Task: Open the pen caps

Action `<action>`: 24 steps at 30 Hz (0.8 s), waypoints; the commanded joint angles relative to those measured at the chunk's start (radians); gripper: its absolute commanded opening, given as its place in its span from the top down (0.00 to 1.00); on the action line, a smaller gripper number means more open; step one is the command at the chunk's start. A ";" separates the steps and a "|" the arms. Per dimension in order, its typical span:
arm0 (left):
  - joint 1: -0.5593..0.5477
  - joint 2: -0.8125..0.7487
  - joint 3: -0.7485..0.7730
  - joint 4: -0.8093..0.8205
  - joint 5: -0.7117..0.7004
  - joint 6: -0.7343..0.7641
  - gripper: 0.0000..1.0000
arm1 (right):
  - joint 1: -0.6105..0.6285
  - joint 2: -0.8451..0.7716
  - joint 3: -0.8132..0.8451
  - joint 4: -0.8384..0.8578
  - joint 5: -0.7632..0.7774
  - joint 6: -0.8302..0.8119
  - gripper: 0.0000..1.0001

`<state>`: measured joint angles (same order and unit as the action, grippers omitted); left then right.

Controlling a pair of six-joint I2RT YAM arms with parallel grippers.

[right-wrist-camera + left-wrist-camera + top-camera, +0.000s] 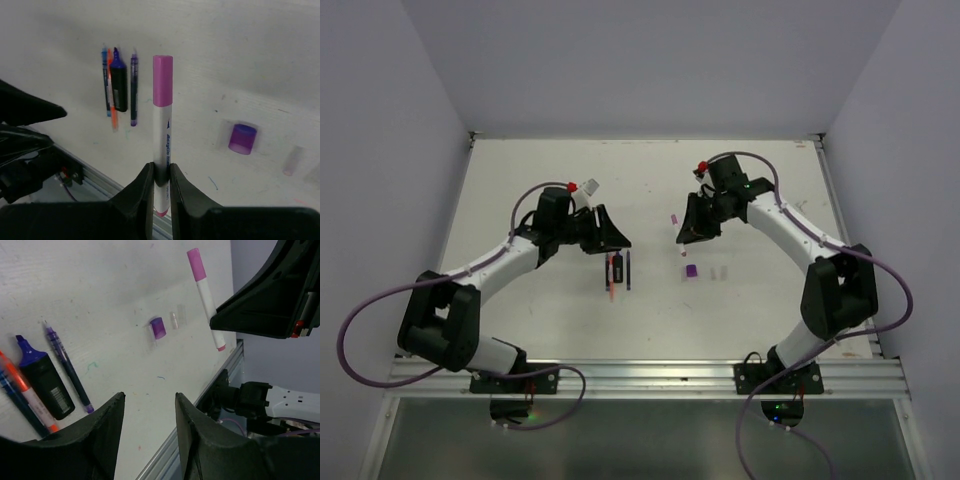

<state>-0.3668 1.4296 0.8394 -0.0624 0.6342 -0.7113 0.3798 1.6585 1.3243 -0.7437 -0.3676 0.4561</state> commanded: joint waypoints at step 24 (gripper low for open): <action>-0.063 0.052 -0.072 0.478 0.162 -0.468 0.51 | 0.151 -0.123 -0.099 0.322 -0.174 0.108 1.00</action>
<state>-0.4171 1.4738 0.7662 0.3733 0.8055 -1.1484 0.5194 1.5509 1.2278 -0.4835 -0.5171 0.5381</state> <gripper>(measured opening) 0.486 0.182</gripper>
